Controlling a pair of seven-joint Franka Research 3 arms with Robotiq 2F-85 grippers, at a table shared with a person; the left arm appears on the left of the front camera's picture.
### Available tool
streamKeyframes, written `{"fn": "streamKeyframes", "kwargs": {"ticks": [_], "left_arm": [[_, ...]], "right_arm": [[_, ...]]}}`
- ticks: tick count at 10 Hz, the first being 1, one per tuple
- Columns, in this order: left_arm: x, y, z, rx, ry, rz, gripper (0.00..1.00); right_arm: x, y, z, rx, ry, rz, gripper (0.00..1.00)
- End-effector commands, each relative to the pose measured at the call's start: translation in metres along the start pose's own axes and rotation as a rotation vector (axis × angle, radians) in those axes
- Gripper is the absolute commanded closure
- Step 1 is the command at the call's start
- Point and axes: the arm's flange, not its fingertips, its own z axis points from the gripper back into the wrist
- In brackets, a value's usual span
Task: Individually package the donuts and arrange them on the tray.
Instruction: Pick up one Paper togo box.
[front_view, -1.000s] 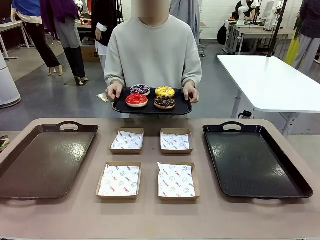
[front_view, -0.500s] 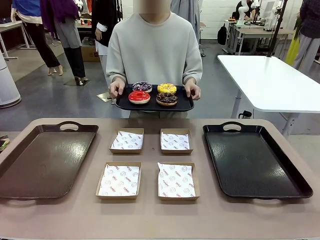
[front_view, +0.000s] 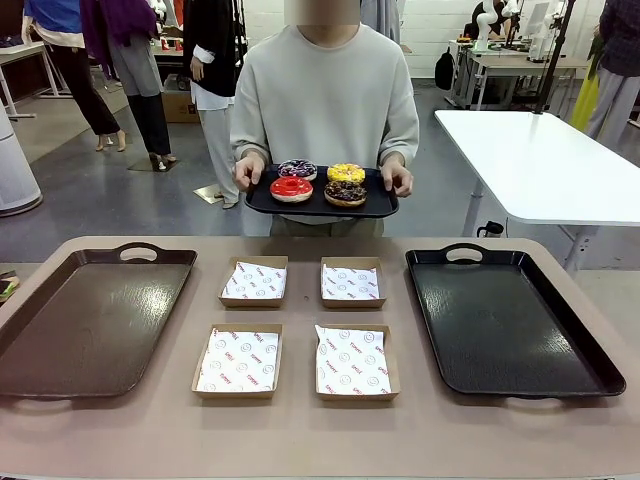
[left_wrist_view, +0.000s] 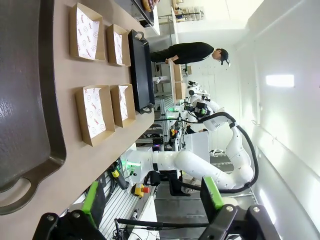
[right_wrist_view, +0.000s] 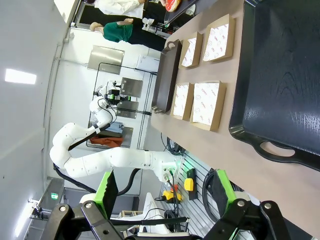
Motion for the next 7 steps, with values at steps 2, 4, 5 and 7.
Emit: {"fn": "streamKeyframes", "kwargs": {"ticks": [2, 4, 5, 7], "left_arm": [[-0.0007, -0.0006, -0.0005, -0.008, -0.019, 0.011, 0.0], [-0.0007, -0.0006, -0.0005, -0.008, -0.019, 0.011, 0.0], [-0.0007, -0.0006, -0.0005, -0.008, -0.019, 0.011, 0.0], [-0.0007, -0.0006, -0.0005, -0.008, -0.019, 0.011, 0.0]], "right_arm": [[-0.0009, -0.0002, 0.0003, 0.013, -0.003, 0.014, 0.0], [-0.0009, -0.0002, 0.0003, 0.013, -0.003, 0.014, 0.0], [-0.0009, -0.0002, 0.0003, 0.013, -0.003, 0.014, 0.0], [0.0, 0.0, 0.0, 0.0, 0.0, 0.0, 0.0]]}}
